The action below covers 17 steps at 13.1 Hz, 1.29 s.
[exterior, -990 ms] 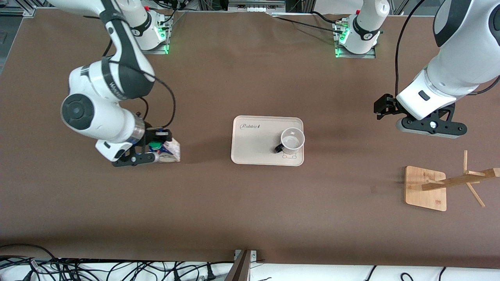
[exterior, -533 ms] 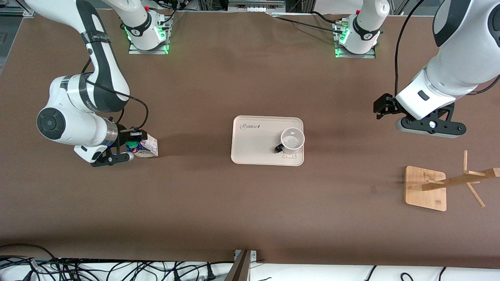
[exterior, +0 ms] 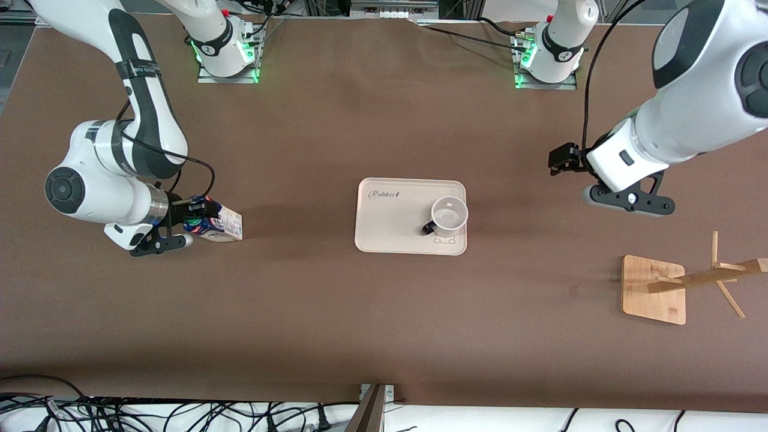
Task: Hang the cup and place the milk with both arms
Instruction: 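Carry the milk carton away from the tray with the right gripper, then set down the carton and open the right gripper while the left gripper reaches the mug, then lower the left gripper onto the white mug rim and grasp it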
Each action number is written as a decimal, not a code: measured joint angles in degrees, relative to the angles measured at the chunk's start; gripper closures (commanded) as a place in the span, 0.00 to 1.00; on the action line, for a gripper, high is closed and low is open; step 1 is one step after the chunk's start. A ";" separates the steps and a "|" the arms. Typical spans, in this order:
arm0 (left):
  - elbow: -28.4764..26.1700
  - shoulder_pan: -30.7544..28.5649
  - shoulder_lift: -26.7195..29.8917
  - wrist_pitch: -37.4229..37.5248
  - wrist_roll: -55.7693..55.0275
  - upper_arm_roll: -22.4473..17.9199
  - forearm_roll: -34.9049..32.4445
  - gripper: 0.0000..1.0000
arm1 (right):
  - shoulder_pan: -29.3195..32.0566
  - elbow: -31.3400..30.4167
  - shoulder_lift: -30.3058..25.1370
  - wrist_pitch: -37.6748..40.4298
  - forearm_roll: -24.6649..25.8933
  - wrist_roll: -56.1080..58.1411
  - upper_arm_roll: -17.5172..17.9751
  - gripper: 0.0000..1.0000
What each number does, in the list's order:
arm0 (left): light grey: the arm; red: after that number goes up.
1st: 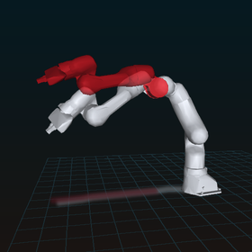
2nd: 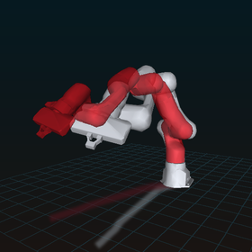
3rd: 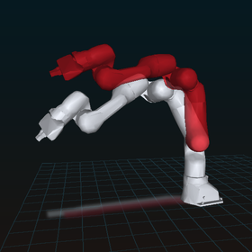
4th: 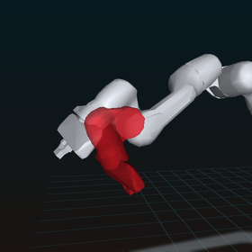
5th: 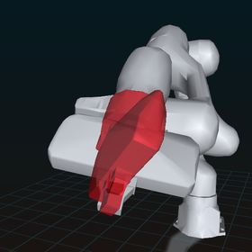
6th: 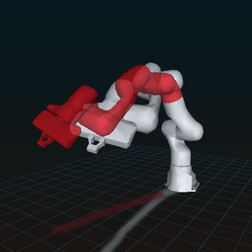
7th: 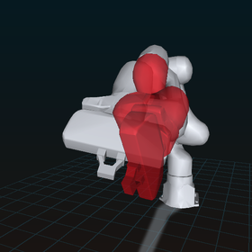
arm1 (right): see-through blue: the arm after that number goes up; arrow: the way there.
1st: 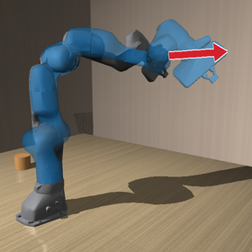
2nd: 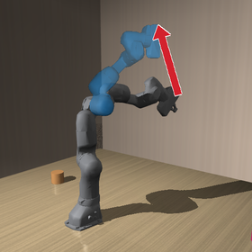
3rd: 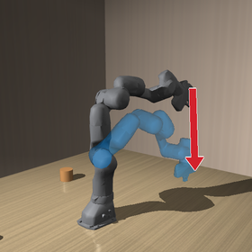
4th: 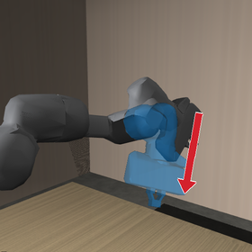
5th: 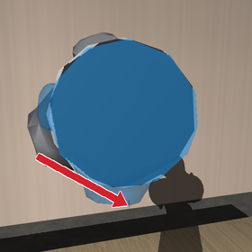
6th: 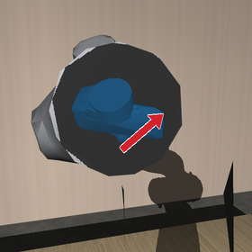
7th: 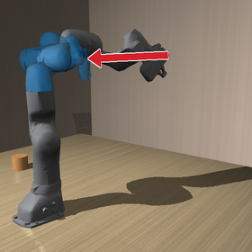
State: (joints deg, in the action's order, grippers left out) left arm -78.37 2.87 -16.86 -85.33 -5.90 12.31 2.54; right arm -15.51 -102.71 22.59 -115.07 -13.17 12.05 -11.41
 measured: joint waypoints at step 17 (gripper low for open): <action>-12.30 10.00 -12.66 -22.62 40.96 3.36 0.01 0.00 | -0.15 11.17 -20.37 21.20 11.41 -5.54 -0.25 0.00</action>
State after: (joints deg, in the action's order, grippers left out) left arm -90.68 12.87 -29.52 -107.95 35.06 15.67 2.55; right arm -15.66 -91.54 2.22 -93.88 -1.76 6.51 -11.66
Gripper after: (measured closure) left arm 0.000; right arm 0.000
